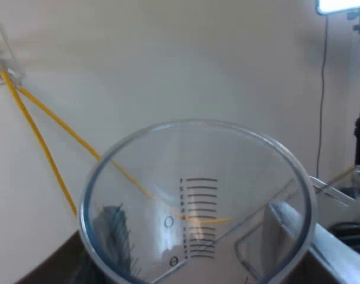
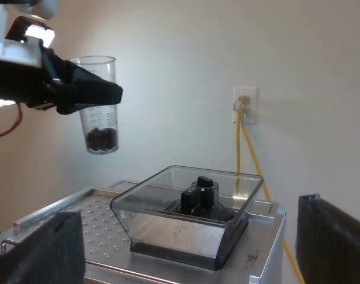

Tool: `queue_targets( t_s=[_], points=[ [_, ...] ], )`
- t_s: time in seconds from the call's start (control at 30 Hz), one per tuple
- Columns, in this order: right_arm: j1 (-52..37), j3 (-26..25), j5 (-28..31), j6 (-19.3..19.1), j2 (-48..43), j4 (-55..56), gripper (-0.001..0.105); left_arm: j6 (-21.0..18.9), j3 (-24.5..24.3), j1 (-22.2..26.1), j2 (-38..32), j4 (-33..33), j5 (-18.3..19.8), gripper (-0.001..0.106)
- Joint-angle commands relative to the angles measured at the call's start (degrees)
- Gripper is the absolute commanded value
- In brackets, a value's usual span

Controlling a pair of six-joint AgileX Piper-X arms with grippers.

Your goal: Pour the beans into the coffee machine

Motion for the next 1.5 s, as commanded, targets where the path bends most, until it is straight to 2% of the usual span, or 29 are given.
queue_targets(
  t_s=[0.03,0.23,0.37,0.47,0.53,0.73,0.83,0.93,1.0,1.03,1.07,1.13,1.17,1.23,1.43,1.5],
  points=[
    [0.0,-0.2,0.3,-1.0,-0.3,-0.8,0.077,-0.1,-2.4,-0.3,2.0,-0.5,-1.4,0.006],
    [0.0,-0.2,0.3,-1.0,-0.3,-0.8,0.077,-0.1,-5.0,-0.3,5.6,-0.5,-1.3,0.006],
    [0.0,-0.2,0.3,-1.0,-0.3,-0.8,0.077,0.4,-5.1,-0.3,6.4,-0.5,-1.3,0.006],
    [0.0,-0.2,0.3,-1.0,-0.3,-0.8,0.077,7.2,-5.1,-0.3,6.8,-0.5,-0.9,0.006],
    [0.0,-0.2,0.3,-1.0,-0.3,-0.8,0.077,13.2,-5.1,-0.7,6.8,-0.5,-1.0,0.006],
    [0.0,-0.2,0.3,-1.0,-0.3,-0.7,0.077,25.3,-5.1,-2.2,6.9,-0.7,-1.4,0.006],
    [0.0,-0.2,0.3,-1.0,-0.3,-0.4,0.077,30.0,-5.1,-3.1,7.0,-1.4,-1.4,0.006],
    [0.0,-0.2,0.3,-0.9,-0.3,0.9,0.077,39.4,-5.1,-4.7,7.0,-1.4,-1.6,0.006],
    [0.0,-0.2,0.3,-0.9,-0.3,1.4,0.077,43.7,-5.1,-5.4,7.0,-1.4,-2.6,0.006],
    [0.0,-0.2,0.3,-0.9,-0.3,1.4,0.077,48.0,-5.1,-6.0,7.3,-1.6,-3.1,0.006],
    [0.0,-0.2,0.3,-0.9,-0.3,1.4,0.077,49.8,-5.1,-6.2,7.3,-1.5,-3.1,0.006],
    [0.0,-0.2,0.3,-0.9,-0.3,1.4,0.077,56.0,-5.1,-6.8,7.6,-1.4,-3.1,0.006],
    [0.0,-0.2,0.3,-0.9,-0.3,1.4,0.077,56.9,-5.1,-6.9,7.6,-1.4,-3.2,0.006],
    [0.0,-0.2,0.3,-0.9,-0.3,1.4,0.077,61.4,-5.1,-7.3,7.7,-1.4,-3.4,0.006],
    [0.0,-0.2,0.3,-0.7,-0.3,1.4,0.077,76.7,-5.1,-7.6,7.7,-1.4,-3.7,0.006],
    [0.0,-0.2,0.3,-0.7,-0.3,1.4,0.077,79.0,-5.1,-7.6,7.7,-1.4,-3.7,0.006]
  ],
)
